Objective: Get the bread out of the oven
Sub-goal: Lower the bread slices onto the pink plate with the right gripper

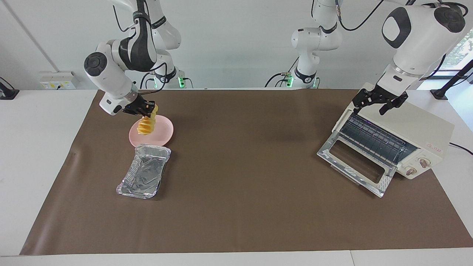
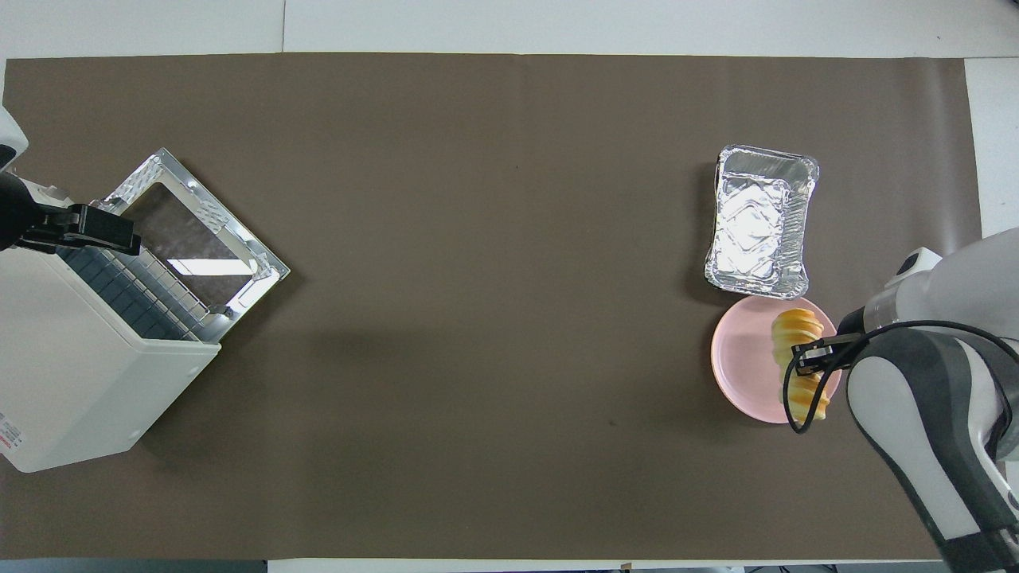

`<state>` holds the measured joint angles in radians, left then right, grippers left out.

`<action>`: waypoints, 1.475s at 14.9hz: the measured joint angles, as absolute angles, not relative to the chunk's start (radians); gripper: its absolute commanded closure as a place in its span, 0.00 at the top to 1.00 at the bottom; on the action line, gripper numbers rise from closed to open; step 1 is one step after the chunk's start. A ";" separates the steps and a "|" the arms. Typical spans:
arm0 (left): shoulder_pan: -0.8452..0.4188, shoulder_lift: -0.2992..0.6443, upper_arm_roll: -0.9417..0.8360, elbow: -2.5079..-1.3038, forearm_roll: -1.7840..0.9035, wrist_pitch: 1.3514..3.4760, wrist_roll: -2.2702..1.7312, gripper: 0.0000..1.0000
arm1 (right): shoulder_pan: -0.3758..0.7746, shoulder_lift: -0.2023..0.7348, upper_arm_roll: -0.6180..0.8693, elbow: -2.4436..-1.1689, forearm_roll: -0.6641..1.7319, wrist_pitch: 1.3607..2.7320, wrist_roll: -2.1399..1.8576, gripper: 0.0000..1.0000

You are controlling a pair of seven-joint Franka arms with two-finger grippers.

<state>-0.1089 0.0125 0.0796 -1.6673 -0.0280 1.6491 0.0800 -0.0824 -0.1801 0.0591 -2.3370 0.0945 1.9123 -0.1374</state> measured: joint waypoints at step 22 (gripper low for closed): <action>-0.109 0.012 0.080 -1.667 -0.028 1.649 0.080 1.00 | -0.063 -0.132 0.064 -2.426 0.095 2.138 -0.047 1.00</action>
<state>-0.1089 0.0125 0.0796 -1.6673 -0.0280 1.6491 0.0799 -0.0629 -0.1322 0.0638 -2.4262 0.0949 2.1378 -0.0466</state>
